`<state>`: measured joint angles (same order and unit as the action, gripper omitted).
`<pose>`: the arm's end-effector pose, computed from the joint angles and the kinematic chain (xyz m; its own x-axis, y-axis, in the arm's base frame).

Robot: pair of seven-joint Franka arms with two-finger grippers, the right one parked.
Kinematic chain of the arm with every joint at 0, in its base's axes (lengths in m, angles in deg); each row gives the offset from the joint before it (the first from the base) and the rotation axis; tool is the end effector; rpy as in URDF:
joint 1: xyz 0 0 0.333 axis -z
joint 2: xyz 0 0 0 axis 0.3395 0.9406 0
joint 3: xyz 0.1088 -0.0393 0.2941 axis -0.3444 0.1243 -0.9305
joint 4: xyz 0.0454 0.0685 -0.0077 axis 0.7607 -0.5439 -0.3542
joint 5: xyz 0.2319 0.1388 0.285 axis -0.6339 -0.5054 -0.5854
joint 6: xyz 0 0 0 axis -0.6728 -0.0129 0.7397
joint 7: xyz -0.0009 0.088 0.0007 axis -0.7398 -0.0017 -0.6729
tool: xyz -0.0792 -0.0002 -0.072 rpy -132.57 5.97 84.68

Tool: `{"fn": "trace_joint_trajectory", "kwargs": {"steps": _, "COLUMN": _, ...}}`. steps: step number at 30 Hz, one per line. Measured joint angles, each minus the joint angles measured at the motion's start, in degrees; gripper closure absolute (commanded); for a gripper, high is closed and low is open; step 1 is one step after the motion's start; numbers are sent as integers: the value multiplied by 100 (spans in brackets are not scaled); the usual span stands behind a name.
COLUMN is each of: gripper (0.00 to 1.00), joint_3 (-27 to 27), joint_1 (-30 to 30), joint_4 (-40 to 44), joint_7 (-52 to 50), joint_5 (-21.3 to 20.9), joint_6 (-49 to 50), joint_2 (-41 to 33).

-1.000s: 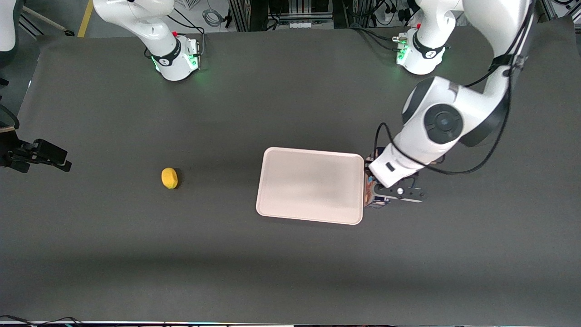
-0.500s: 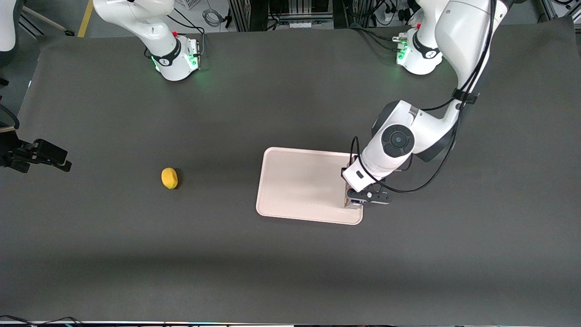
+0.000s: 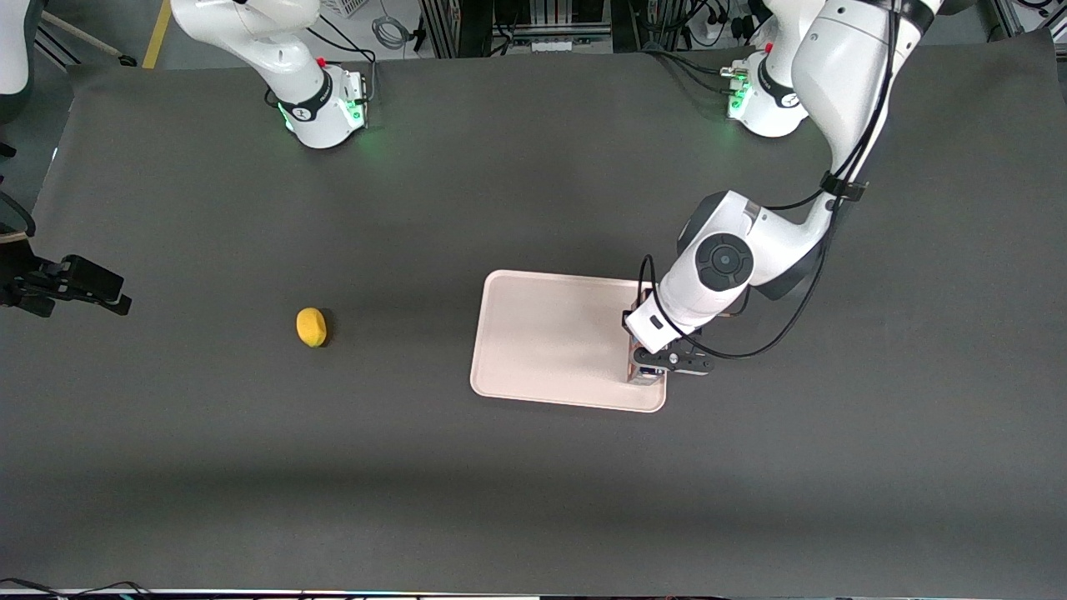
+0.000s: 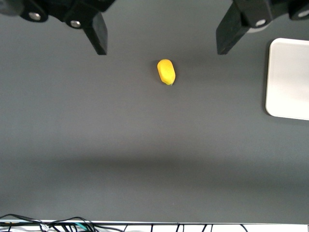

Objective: Place cookie box on tray

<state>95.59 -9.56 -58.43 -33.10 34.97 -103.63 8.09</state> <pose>0.5723 -0.3154 0.2741 0.9926 -0.1210 -0.0070 -0.1195 -0.9862 0.1142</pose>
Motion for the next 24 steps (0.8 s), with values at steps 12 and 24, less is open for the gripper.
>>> {"fn": "trace_joint_trajectory", "kwargs": {"steps": 12, "gripper": 62, "joint_3": -16, "joint_1": 19, "joint_4": 0, "joint_7": -45, "joint_5": -73, "joint_6": -71, "joint_2": 80}}
{"fn": "trace_joint_trajectory", "kwargs": {"steps": 24, "gripper": 4, "joint_3": -34, "joint_1": 19, "joint_4": 0, "joint_7": -60, "joint_5": -133, "joint_6": -72, "joint_2": 83}}
